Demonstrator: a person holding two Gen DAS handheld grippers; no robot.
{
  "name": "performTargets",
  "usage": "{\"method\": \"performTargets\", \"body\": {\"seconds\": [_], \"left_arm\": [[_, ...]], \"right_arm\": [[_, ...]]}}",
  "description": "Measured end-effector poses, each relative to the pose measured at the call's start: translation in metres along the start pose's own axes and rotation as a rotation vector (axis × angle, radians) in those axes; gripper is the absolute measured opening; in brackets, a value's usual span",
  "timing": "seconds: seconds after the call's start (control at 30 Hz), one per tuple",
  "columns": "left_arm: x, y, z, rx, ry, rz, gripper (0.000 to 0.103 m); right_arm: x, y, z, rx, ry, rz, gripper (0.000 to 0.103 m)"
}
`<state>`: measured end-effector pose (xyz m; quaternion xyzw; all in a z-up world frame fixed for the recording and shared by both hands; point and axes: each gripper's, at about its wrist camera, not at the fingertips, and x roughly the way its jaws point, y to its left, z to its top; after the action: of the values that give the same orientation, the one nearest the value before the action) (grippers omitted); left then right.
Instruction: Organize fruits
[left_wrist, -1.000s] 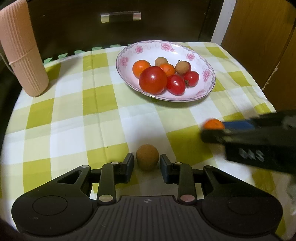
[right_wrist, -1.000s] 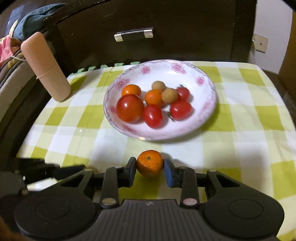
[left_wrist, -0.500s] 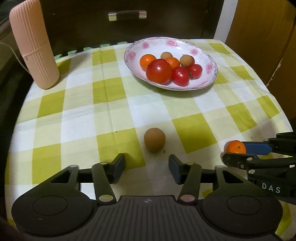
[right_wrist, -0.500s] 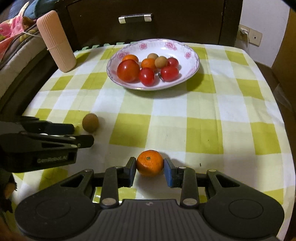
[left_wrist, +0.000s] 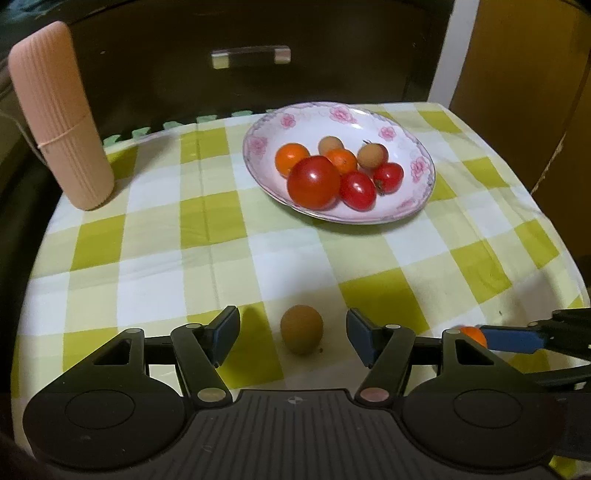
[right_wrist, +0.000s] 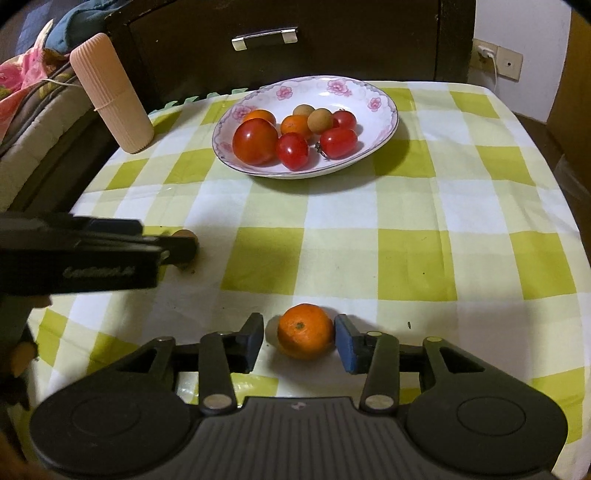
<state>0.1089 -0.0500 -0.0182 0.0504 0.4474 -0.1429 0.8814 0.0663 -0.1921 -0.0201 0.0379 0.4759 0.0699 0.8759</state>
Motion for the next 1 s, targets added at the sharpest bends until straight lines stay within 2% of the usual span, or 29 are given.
{"method": "performTargets", "body": {"seconds": [0.33, 0.57, 0.93, 1.0], "left_arm": [[0.008, -0.001, -0.005, -0.014, 0.003, -0.018, 0.069], [0.008, -0.006, -0.008, 0.017, -0.001, -0.018, 0.066], [0.008, -0.009, -0.012, 0.042, -0.013, -0.001, 0.064], [0.008, -0.008, -0.011, 0.04, -0.011, -0.003, 0.061]], "right_arm": [[-0.012, -0.008, -0.009, 0.045, -0.02, -0.032, 0.043], [-0.008, 0.004, -0.002, 0.006, -0.037, -0.064, 0.043], [0.0, 0.01, -0.005, -0.024, -0.016, -0.055, 0.043], [0.0, 0.01, -0.006, -0.03, -0.017, -0.055, 0.043]]}}
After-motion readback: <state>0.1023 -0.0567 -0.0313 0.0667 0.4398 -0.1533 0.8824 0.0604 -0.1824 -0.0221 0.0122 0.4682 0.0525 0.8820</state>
